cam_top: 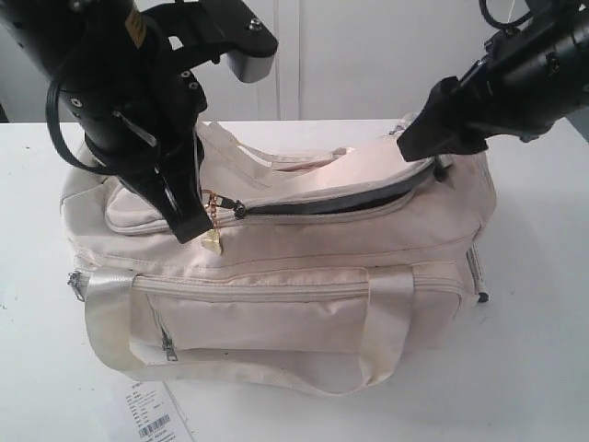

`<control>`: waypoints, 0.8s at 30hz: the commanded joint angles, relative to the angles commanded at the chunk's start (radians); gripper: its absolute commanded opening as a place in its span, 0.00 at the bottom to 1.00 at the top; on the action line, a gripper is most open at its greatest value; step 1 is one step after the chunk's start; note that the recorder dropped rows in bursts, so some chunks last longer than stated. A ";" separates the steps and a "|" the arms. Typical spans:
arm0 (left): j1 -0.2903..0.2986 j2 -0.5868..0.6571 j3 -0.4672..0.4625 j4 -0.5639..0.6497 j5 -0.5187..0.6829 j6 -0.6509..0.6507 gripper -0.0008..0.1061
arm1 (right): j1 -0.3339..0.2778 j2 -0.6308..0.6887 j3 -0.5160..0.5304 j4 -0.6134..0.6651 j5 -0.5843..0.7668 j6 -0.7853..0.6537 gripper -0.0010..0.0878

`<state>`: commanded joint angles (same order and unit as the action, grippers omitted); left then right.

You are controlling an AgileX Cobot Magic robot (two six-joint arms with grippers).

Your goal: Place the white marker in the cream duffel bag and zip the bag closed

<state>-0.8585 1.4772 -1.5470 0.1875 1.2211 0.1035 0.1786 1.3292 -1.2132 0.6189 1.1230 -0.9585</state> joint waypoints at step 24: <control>0.000 0.000 0.000 0.000 0.000 -0.043 0.01 | 0.152 0.126 0.144 0.409 -0.191 -0.885 0.76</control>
<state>-0.8585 1.4772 -1.5470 0.1874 1.2211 0.0600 0.3306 1.4554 -1.0691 1.0277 0.9325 -1.8430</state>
